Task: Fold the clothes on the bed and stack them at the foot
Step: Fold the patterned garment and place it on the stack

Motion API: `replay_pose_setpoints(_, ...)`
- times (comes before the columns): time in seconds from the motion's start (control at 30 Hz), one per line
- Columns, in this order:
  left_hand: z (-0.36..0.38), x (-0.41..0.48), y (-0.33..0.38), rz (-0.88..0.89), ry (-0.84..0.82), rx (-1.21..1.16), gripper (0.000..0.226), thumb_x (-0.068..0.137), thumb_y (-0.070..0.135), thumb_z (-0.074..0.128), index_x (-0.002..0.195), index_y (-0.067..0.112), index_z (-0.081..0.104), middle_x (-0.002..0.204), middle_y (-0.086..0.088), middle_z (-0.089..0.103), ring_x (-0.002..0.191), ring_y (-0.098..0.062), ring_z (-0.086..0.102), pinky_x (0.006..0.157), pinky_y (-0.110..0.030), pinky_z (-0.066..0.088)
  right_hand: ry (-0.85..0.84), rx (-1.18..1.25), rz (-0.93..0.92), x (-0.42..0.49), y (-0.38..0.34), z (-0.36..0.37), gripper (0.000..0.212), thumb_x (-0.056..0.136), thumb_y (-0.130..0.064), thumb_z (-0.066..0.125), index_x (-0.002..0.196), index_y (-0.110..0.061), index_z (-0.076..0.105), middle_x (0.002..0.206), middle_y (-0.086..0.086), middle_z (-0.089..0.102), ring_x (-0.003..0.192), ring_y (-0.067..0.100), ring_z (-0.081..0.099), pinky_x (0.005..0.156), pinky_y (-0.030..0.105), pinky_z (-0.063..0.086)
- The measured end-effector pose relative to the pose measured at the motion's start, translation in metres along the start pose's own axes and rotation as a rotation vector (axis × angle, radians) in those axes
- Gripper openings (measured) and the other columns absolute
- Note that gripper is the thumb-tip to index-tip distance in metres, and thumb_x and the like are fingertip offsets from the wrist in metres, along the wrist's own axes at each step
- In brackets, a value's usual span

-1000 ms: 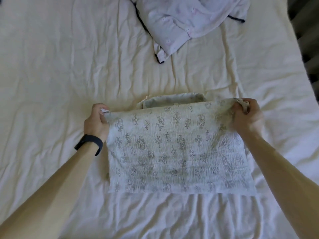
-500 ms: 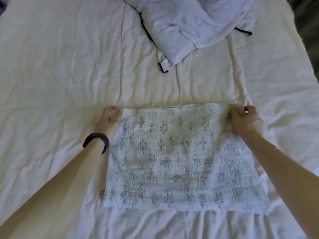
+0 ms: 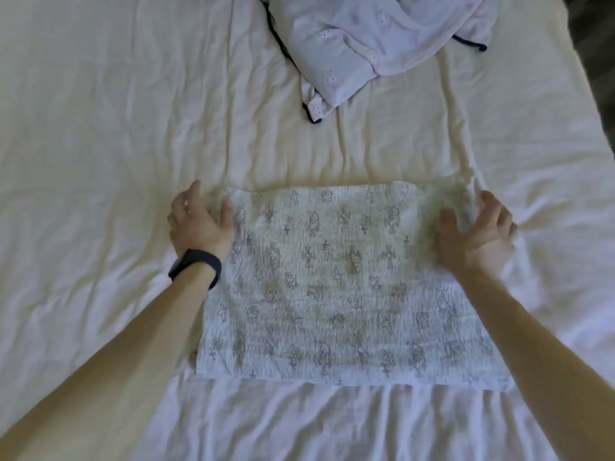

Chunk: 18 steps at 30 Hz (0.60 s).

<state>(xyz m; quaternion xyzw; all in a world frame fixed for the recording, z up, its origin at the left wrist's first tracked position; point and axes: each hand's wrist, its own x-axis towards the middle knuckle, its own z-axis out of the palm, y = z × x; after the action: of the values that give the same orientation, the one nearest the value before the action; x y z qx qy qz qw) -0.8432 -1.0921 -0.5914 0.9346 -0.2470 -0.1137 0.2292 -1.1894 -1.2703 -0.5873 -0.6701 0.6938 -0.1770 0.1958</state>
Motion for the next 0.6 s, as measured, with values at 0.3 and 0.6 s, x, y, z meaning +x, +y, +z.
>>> replay_pose_setpoints(0.3,0.055,-0.150,0.009,0.589,-0.376,0.418,0.063,0.099,0.067,0.010,0.156,0.047,-0.011,0.167,0.009,-0.017,0.153,-0.019,-0.020,0.121,-0.056,-0.007,-0.340,-0.426,-0.521,-0.102,0.000,0.037,0.064,0.103,-0.065,0.012,0.161,-0.044,-0.002,0.172,-0.003,-0.008,0.157,0.018,-0.013,0.123,0.052,-0.013)
replay_pose_setpoints(0.6,0.028,-0.095,-0.009,0.536,-0.272,0.562,0.066,0.098,0.067,0.004,0.156,0.043,-0.014,0.166,0.003,-0.022,0.151,-0.021,-0.026,0.121,-0.055,-0.013,-0.239,-0.450,-0.350,-0.066,0.011,0.014,0.069,0.101,-0.071,0.009,0.162,-0.041,-0.003,0.171,-0.001,-0.011,0.156,0.019,-0.017,0.118,0.051,-0.025)
